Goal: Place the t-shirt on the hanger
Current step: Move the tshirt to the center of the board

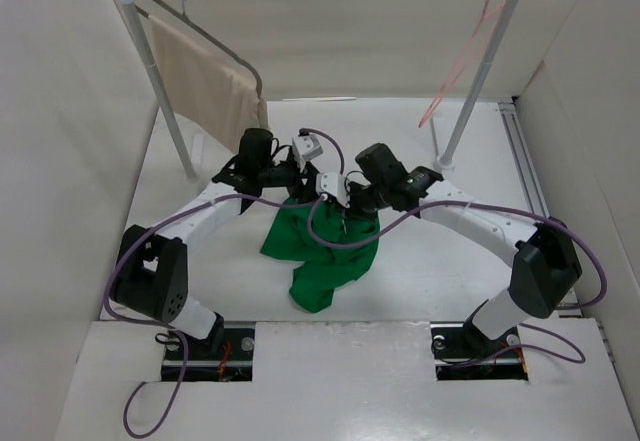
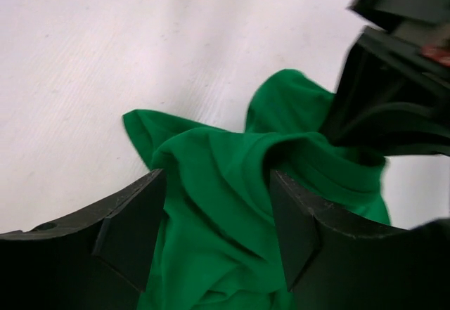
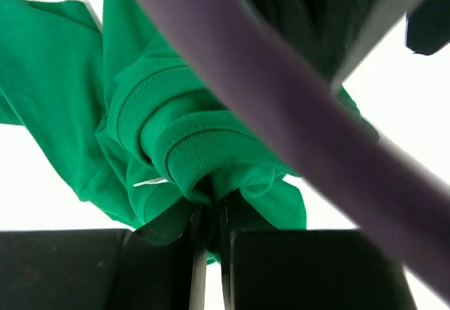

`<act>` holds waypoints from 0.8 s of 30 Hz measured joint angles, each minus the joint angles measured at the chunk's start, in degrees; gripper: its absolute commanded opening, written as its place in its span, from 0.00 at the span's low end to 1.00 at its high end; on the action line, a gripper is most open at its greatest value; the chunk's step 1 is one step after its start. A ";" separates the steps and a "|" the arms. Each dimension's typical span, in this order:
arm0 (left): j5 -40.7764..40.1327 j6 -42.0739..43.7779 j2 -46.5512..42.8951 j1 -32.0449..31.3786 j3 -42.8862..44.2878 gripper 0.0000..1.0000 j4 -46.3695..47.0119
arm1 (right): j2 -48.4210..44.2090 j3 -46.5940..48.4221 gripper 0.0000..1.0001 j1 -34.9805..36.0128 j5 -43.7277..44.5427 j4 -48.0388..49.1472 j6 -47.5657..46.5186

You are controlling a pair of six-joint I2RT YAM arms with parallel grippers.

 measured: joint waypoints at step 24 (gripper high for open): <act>-3.17 7.04 2.93 -4.81 -0.94 0.49 -2.40 | -0.31 -0.48 0.00 1.22 1.14 -4.26 0.07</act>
